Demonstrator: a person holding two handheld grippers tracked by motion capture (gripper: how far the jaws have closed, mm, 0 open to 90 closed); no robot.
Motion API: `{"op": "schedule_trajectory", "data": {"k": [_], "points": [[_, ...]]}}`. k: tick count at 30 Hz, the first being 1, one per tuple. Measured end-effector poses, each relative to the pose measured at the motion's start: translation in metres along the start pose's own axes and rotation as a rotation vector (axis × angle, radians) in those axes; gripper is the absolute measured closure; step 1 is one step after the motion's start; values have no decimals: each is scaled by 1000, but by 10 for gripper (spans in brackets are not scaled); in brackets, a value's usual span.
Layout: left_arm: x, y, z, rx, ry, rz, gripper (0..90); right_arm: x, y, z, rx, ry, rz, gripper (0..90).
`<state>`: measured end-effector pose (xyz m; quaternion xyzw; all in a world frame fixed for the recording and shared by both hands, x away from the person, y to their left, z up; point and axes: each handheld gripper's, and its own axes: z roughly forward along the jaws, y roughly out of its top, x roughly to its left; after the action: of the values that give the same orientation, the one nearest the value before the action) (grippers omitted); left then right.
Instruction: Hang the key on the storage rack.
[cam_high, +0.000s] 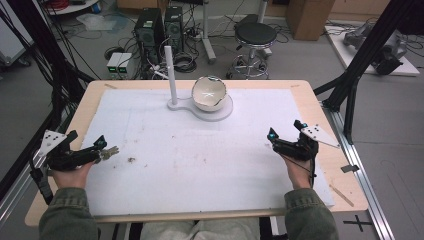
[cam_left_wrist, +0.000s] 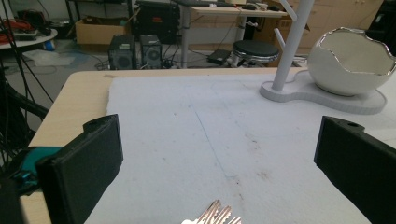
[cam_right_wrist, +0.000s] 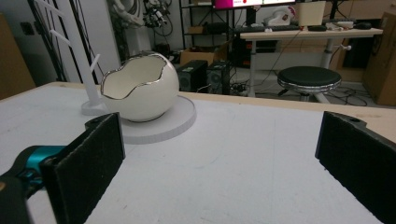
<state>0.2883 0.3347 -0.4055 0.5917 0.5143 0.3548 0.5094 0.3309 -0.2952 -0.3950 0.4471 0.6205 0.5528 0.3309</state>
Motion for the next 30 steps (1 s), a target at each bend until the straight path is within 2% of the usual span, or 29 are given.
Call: {"op": "schedule_trajectory", "data": {"k": [13, 15, 24, 27, 30], "points": [[4, 2, -4, 6, 16, -7, 17, 1, 0, 1, 6, 7, -1, 4], [3, 2, -2, 17, 28, -6, 17, 1, 0, 1, 5, 8, -1, 4], [3, 0, 0, 50, 26, -6, 17, 2, -2, 2, 16, 15, 3, 4], [3, 2, 1, 87, 32, 8, 17, 2, -2, 2, 22, 22, 0, 4], [3, 3, 3, 106, 35, 4, 17, 2, -2, 2, 23, 26, 4, 4]]}}
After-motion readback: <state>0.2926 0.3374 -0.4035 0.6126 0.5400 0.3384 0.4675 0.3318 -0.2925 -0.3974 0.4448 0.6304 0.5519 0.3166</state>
